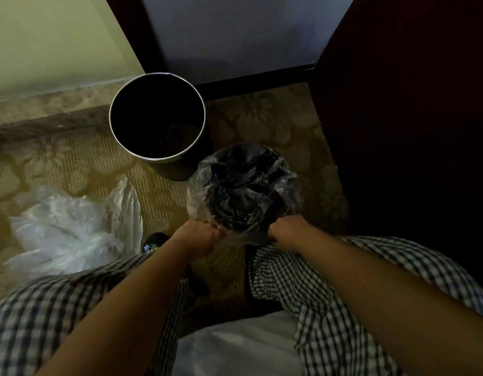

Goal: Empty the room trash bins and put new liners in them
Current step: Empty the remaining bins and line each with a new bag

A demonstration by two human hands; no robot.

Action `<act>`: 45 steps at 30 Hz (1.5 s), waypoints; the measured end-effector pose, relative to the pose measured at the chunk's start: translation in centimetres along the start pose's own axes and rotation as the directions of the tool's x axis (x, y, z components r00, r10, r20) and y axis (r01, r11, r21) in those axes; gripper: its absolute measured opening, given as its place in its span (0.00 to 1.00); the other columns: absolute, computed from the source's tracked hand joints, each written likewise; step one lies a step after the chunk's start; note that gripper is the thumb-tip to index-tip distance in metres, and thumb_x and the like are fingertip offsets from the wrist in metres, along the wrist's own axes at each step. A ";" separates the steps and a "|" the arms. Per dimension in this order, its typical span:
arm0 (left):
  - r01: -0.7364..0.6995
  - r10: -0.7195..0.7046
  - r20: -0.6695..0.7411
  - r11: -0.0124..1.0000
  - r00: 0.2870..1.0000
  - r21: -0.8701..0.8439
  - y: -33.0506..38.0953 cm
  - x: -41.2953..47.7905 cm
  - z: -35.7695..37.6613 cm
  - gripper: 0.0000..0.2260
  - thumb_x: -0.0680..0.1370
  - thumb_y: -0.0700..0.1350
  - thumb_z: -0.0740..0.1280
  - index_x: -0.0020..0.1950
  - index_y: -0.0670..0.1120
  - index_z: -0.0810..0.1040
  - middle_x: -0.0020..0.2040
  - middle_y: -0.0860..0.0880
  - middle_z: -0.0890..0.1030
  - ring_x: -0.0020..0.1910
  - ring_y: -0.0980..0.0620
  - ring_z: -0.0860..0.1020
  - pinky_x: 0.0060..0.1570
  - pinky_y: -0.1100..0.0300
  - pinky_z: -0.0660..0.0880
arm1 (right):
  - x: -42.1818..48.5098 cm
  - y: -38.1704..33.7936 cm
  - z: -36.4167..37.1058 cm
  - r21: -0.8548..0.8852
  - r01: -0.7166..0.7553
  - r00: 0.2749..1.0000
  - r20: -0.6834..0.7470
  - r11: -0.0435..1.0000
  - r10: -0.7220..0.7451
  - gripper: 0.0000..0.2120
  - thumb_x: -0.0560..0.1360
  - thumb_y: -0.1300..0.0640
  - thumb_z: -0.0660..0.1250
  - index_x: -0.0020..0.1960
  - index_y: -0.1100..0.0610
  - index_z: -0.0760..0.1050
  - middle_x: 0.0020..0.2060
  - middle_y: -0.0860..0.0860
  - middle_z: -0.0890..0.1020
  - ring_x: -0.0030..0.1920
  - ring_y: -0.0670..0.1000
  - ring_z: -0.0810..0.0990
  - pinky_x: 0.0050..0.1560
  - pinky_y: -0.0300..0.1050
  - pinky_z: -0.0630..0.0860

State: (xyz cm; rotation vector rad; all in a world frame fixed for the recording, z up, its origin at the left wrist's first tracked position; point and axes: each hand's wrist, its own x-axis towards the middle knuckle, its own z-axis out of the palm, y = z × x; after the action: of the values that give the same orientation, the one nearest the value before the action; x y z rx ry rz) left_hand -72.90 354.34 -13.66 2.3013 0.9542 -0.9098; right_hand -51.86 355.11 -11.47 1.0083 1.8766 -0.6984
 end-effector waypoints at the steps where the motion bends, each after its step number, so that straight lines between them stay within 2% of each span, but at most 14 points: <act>1: 0.023 -0.022 0.023 1.000 0.999 -0.013 -0.1 0.4 0.3 0.19 0.79 0.46 0.60 0.71 0.47 0.66 0.67 0.46 0.73 0.64 0.45 0.73 0.60 0.53 0.68 | 0.5 0.2 0.6 0.004 -0.024 0.999 0.049 1.000 0.023 0.20 0.80 0.54 0.57 0.71 0.56 0.67 0.68 0.56 0.70 0.66 0.57 0.70 0.63 0.51 0.68; 4: 0.157 -0.145 0.069 0.958 0.987 -0.241 -0.9 1.6 1.5 0.26 0.79 0.46 0.61 0.76 0.48 0.58 0.75 0.46 0.61 0.72 0.45 0.63 0.68 0.49 0.62 | 1.7 1.2 1.9 0.021 -0.104 0.970 0.225 0.994 0.096 0.26 0.80 0.50 0.55 0.76 0.53 0.57 0.75 0.55 0.60 0.73 0.57 0.60 0.72 0.55 0.56; 7: 0.347 -0.358 0.152 0.578 0.921 -0.739 -1.8 2.6 1.9 0.24 0.80 0.41 0.59 0.76 0.44 0.59 0.73 0.40 0.64 0.69 0.41 0.67 0.64 0.50 0.66 | 2.6 2.9 1.8 0.383 -0.290 0.953 0.198 0.877 0.228 0.20 0.80 0.54 0.56 0.70 0.60 0.67 0.69 0.59 0.69 0.67 0.59 0.69 0.67 0.51 0.65; 11: 0.184 -0.595 0.252 -0.174 0.763 -0.968 -3.1 4.1 1.3 0.12 0.82 0.43 0.55 0.58 0.38 0.72 0.53 0.39 0.78 0.43 0.44 0.78 0.37 0.53 0.73 | 5.3 6.2 0.8 0.897 -0.340 0.799 0.117 0.284 0.590 0.16 0.79 0.59 0.58 0.61 0.67 0.73 0.59 0.63 0.76 0.57 0.62 0.77 0.52 0.49 0.75; 16: -0.115 -0.603 0.415 -0.648 0.681 -0.753 -3.8 5.1 1.6 0.13 0.82 0.47 0.56 0.62 0.40 0.67 0.38 0.46 0.71 0.29 0.53 0.69 0.26 0.63 0.66 | 5.9 7.5 -0.4 0.939 0.025 0.680 0.235 -0.342 0.694 0.04 0.81 0.59 0.55 0.55 0.57 0.64 0.43 0.55 0.75 0.29 0.49 0.73 0.19 0.35 0.67; 21: -0.208 -0.445 0.486 -0.860 0.752 -0.466 -5.2 5.0 2.4 0.10 0.81 0.41 0.60 0.39 0.43 0.69 0.23 0.51 0.70 0.16 0.59 0.65 0.18 0.71 0.62 | 6.6 8.0 -0.1 0.808 0.169 0.733 0.280 -0.564 0.620 0.06 0.80 0.61 0.61 0.54 0.55 0.66 0.36 0.52 0.71 0.29 0.45 0.67 0.16 0.30 0.61; 26: -0.228 -0.450 0.506 -0.868 0.736 -0.441 -5.3 5.8 1.3 0.08 0.80 0.38 0.60 0.40 0.41 0.72 0.27 0.50 0.75 0.25 0.59 0.74 0.24 0.69 0.72 | 7.9 9.2 0.2 0.728 0.232 0.699 0.336 -0.645 0.631 0.10 0.79 0.68 0.57 0.41 0.61 0.70 0.36 0.54 0.72 0.33 0.47 0.70 0.21 0.33 0.68; 28: -0.213 -0.445 0.510 -0.867 0.736 -0.451 -5.0 6.0 1.0 0.07 0.82 0.40 0.57 0.54 0.40 0.73 0.41 0.49 0.77 0.38 0.56 0.76 0.39 0.64 0.76 | 8.1 9.4 1.2 0.804 0.128 0.704 0.339 -0.581 0.624 0.12 0.81 0.64 0.56 0.40 0.64 0.70 0.34 0.56 0.75 0.39 0.52 0.75 0.28 0.37 0.72; 30: -0.164 -0.420 0.506 -0.865 0.753 -0.474 -4.5 6.0 1.2 0.15 0.83 0.44 0.54 0.68 0.43 0.67 0.54 0.48 0.78 0.45 0.54 0.76 0.51 0.57 0.71 | 8.3 9.0 1.7 0.738 0.063 0.742 0.415 -0.672 0.526 0.14 0.81 0.59 0.55 0.41 0.63 0.72 0.28 0.56 0.79 0.37 0.51 0.79 0.33 0.37 0.75; 32: -0.159 -0.438 0.484 -0.843 0.757 -0.514 -4.0 6.0 1.6 0.17 0.83 0.47 0.53 0.72 0.45 0.64 0.59 0.48 0.77 0.48 0.53 0.76 0.51 0.54 0.69 | 8.5 8.6 1.1 0.790 0.038 0.672 0.433 -0.612 0.601 0.17 0.81 0.54 0.55 0.59 0.64 0.74 0.45 0.60 0.82 0.49 0.56 0.78 0.54 0.45 0.76; 34: -0.220 -0.524 0.451 -0.792 0.723 -0.569 -3.4 6.2 2.0 0.17 0.82 0.48 0.54 0.70 0.47 0.67 0.59 0.49 0.78 0.52 0.53 0.76 0.50 0.55 0.69 | 7.9 7.8 -0.5 0.969 -0.008 0.402 0.230 -0.247 0.886 0.18 0.80 0.59 0.56 0.68 0.63 0.69 0.64 0.62 0.73 0.62 0.60 0.72 0.62 0.46 0.66; 36: -0.320 -0.661 0.397 -0.695 0.637 -0.644 -3.1 6.7 2.4 0.18 0.82 0.50 0.55 0.71 0.49 0.66 0.66 0.48 0.74 0.61 0.51 0.74 0.56 0.54 0.69 | 6.0 5.5 -2.6 0.986 0.035 0.272 -0.167 0.164 0.948 0.14 0.79 0.62 0.57 0.64 0.61 0.71 0.61 0.59 0.73 0.59 0.57 0.74 0.50 0.41 0.67; 40: -0.422 -0.766 0.308 -0.588 0.564 -0.690 -2.8 7.5 2.2 0.16 0.81 0.50 0.57 0.67 0.50 0.73 0.66 0.47 0.75 0.63 0.48 0.74 0.66 0.45 0.69 | 7.0 -0.2 -5.0 0.707 0.098 0.630 -0.589 0.700 0.506 0.12 0.80 0.58 0.56 0.62 0.54 0.72 0.54 0.54 0.79 0.53 0.57 0.78 0.46 0.46 0.73; 45: -0.426 -0.706 0.288 -0.648 0.647 -0.631 -2.0 8.6 0.3 0.16 0.82 0.52 0.54 0.62 0.49 0.77 0.61 0.46 0.79 0.61 0.47 0.77 0.65 0.49 0.71 | 13.6 -3.5 -4.6 0.789 -0.015 0.870 -0.293 0.615 0.397 0.25 0.80 0.50 0.58 0.75 0.49 0.57 0.71 0.56 0.67 0.69 0.60 0.67 0.65 0.54 0.67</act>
State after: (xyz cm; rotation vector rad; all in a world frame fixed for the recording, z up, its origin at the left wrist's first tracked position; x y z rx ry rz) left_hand -69.93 359.08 -20.53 0.0649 1.5882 0.9892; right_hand -60.86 361.84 -21.08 2.0726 1.7669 -1.2619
